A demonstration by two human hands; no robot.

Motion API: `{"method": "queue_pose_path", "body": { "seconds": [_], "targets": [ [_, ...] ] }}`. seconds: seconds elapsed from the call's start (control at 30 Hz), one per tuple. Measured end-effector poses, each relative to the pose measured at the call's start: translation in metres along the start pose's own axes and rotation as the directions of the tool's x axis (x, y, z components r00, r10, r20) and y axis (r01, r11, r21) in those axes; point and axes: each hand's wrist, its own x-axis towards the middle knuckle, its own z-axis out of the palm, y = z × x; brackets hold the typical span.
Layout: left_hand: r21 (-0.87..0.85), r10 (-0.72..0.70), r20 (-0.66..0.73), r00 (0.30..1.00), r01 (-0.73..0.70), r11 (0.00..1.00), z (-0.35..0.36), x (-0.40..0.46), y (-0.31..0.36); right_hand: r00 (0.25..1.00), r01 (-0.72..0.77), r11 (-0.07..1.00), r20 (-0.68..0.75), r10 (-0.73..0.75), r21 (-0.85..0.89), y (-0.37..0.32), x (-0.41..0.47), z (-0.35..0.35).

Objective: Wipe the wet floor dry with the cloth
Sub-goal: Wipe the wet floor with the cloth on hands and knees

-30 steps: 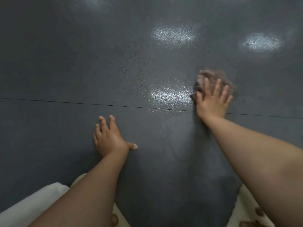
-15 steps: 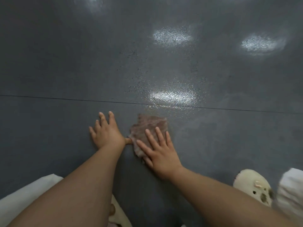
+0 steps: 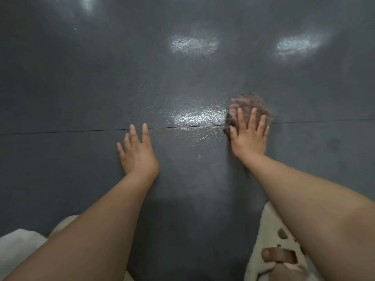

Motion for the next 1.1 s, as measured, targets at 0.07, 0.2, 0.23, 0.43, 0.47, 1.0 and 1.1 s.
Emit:
{"method": "queue_pose_path", "body": {
  "seconds": [0.07, 0.2, 0.23, 0.43, 0.47, 1.0, 1.1],
  "targets": [
    [-0.003, 0.055, 0.003, 0.998, -0.055, 0.998, 0.002, -0.002, 0.021, 0.999, 0.039, 0.999, -0.014, -0.039, 0.024, -0.016, -0.022, 0.016],
    [-0.035, 0.122, 0.027, 0.992, -0.121, 0.992, 0.002, -0.004, 0.053, 0.894, 0.441, 0.895, -0.051, -0.444, -0.060, -0.037, -0.095, 0.050],
    [-0.050, 0.136, 0.030, 0.990, -0.135, 0.990, 0.001, -0.005, 0.059, 0.838, 0.543, 0.834, 0.005, -0.545, -0.097, -0.033, -0.109, 0.056],
    [-0.122, 0.219, 0.058, 0.974, -0.211, 0.970, -0.003, -0.004, 0.090, 0.689, 0.722, 0.681, 0.046, -0.723, -0.124, 0.016, -0.064, 0.044],
    [-0.129, 0.231, 0.059, 0.971, -0.222, 0.967, -0.003, -0.004, 0.095, 0.769, 0.636, 0.765, 0.008, -0.639, -0.098, 0.026, -0.048, 0.038],
    [0.079, 0.286, 0.154, 0.946, -0.300, 0.951, 0.007, 0.001, 0.150, 0.946, 0.324, 0.941, 0.012, -0.324, -0.095, 0.033, 0.043, -0.016],
    [0.066, 0.297, 0.147, 0.943, -0.309, 0.949, 0.006, 0.002, 0.152, 0.960, 0.279, 0.956, 0.009, -0.279, -0.088, 0.054, 0.072, -0.025]
  ]
}}
